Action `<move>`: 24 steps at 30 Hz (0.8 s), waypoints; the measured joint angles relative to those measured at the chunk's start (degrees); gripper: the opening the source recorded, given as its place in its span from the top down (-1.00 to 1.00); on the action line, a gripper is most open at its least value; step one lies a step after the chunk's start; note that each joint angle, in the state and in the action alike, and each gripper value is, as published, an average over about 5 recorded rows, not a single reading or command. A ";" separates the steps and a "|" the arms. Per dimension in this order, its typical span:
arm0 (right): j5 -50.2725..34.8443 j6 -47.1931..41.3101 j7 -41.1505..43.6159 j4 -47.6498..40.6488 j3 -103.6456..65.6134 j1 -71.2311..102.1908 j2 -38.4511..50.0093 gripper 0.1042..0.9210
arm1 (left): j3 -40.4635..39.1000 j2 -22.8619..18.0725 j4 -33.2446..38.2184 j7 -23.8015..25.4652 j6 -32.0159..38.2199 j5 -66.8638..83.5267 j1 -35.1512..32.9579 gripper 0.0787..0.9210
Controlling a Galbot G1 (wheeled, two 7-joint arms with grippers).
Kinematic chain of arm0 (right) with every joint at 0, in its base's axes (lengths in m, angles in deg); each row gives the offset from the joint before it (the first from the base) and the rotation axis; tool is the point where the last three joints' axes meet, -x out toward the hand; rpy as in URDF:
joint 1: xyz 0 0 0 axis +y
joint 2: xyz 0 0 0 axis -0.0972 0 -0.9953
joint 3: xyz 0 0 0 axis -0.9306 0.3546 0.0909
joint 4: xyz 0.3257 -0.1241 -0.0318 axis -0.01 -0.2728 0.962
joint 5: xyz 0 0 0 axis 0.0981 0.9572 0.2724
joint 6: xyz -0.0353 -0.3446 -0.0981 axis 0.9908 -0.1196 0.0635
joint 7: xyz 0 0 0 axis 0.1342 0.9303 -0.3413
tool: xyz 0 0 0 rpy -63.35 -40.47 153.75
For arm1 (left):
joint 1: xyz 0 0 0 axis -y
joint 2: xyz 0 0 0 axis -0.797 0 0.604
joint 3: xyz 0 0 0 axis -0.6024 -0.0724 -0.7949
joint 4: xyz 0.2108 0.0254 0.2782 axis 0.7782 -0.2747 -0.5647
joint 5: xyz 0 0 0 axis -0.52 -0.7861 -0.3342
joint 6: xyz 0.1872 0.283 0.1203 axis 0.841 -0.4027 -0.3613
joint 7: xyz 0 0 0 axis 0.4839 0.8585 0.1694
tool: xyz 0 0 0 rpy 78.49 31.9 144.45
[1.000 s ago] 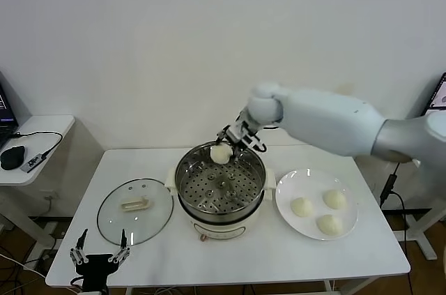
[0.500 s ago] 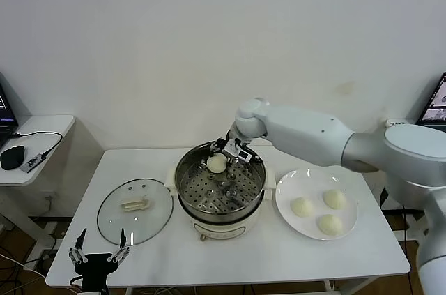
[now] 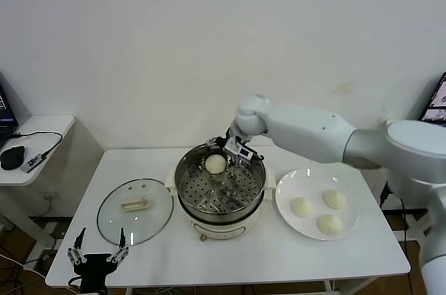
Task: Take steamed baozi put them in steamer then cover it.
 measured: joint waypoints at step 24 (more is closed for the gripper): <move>-6.21 -23.13 5.85 23.28 -4.94 2.78 37.03 -0.76 | -0.24 2.29 0.23 1.31 -0.14 0.42 0.98 -0.77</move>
